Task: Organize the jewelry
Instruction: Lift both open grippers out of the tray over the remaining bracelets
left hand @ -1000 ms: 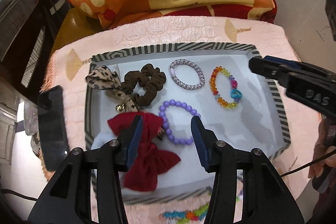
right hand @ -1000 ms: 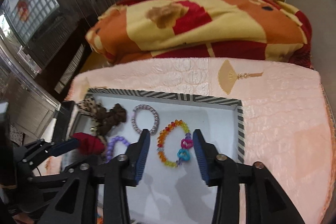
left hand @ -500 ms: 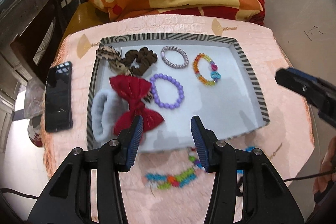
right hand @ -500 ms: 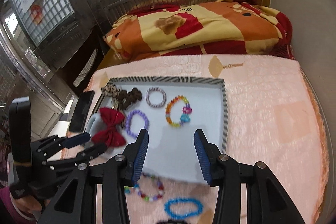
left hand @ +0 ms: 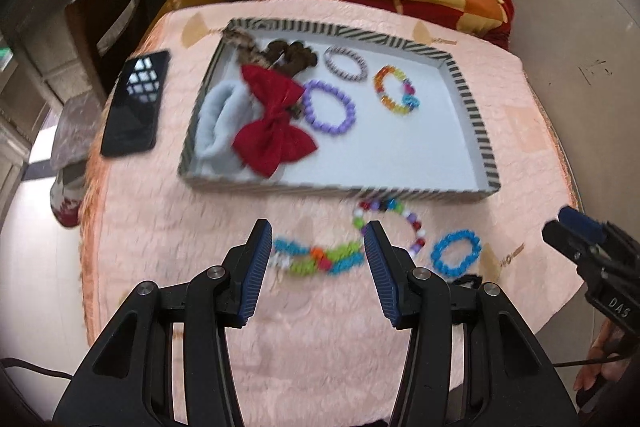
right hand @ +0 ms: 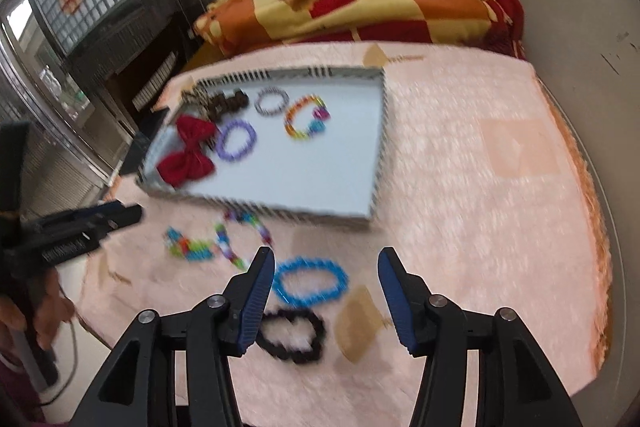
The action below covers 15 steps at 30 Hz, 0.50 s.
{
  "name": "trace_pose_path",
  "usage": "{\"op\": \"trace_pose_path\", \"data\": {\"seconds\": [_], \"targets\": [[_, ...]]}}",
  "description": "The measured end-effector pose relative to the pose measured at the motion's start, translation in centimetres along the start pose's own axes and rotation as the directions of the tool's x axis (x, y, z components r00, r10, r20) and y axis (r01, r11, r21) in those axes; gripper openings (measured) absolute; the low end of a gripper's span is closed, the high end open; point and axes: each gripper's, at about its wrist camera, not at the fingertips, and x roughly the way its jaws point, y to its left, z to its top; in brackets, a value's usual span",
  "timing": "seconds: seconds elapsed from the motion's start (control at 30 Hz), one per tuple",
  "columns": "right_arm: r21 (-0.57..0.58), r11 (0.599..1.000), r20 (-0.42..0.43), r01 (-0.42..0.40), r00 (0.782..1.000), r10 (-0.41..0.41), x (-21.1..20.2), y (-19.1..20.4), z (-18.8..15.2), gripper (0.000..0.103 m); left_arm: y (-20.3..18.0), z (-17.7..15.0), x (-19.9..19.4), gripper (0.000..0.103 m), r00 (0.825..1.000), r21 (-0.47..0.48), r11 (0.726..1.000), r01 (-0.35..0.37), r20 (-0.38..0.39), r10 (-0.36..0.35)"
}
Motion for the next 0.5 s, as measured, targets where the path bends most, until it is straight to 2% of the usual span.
{"op": "trace_pose_path", "data": {"seconds": [0.23, 0.37, 0.5], "targets": [[-0.005, 1.000, -0.061, 0.008, 0.998, -0.009, 1.4, -0.9, -3.5, 0.052, 2.2, -3.0, 0.3, 0.048, 0.999, -0.046, 0.999, -0.025, -0.029, 0.023], [-0.016, 1.000, -0.080, 0.027, 0.996, -0.028, 2.5, -1.0, -4.2, 0.052, 3.8, -4.5, 0.9, 0.048, 0.998, -0.081, 0.996, -0.041, -0.057, 0.036], [0.002, 1.000, -0.090, 0.014, 0.996, -0.014, 3.6, -1.3, -4.2, 0.052, 5.0, -5.4, 1.5, 0.048, 0.995, -0.094, 0.994, -0.062, -0.078, 0.055]]}}
